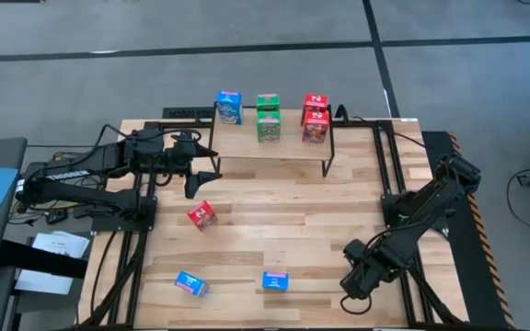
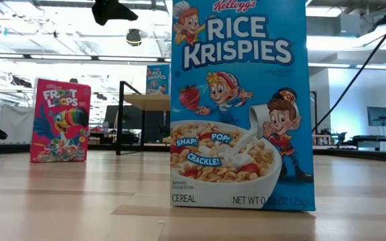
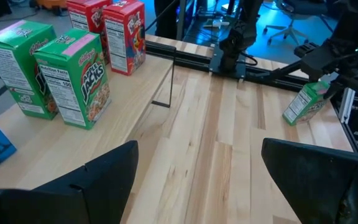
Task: Stack cereal on shelf
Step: Put the green cereal box on the shelf aligned with the green cereal boxes
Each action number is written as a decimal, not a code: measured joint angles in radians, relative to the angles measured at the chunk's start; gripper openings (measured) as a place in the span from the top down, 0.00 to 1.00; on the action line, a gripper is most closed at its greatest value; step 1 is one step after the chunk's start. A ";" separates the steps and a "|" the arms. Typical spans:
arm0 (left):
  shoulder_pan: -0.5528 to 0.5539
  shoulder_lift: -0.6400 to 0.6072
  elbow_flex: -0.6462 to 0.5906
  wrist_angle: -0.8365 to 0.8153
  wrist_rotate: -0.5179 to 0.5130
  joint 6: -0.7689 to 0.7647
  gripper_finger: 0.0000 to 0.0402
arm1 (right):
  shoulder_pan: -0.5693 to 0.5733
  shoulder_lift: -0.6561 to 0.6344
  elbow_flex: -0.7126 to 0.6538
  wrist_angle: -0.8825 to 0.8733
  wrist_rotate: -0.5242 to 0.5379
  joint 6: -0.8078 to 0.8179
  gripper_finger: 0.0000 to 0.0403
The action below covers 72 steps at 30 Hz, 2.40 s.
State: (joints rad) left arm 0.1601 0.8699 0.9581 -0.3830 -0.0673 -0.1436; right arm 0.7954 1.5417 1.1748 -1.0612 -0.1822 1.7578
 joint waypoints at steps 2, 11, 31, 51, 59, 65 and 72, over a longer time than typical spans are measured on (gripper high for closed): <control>0.000 0.000 0.000 0.000 0.000 0.000 0.17 | -0.005 0.000 0.000 -0.001 0.000 -0.008 0.44; 0.001 0.000 0.000 -0.001 -0.117 0.000 0.17 | -0.027 -0.007 0.008 -0.008 -0.004 -0.047 0.51; 0.000 0.000 0.000 0.000 -0.124 -0.002 0.17 | -0.340 -0.013 0.181 -0.190 0.000 -0.626 0.51; 0.044 0.000 0.000 0.003 -0.172 -0.085 0.17 | -0.804 -0.013 0.403 -0.209 0.001 -1.304 0.51; 0.055 0.007 0.000 0.134 -0.173 -0.066 0.17 | -0.894 -0.012 0.519 -0.140 0.000 -1.459 0.51; 0.043 0.007 0.001 0.080 -0.174 -0.123 0.17 | -0.931 -0.012 0.591 -0.097 0.000 -1.541 0.51; 0.045 0.083 0.000 0.175 -0.119 -0.100 0.17 | -0.943 -0.012 0.619 -0.078 0.000 -1.634 0.51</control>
State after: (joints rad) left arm 0.2049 0.9529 0.9585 -0.2077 -0.1865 -0.2438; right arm -0.1478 1.5295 1.7935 -1.1389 -0.1818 0.1237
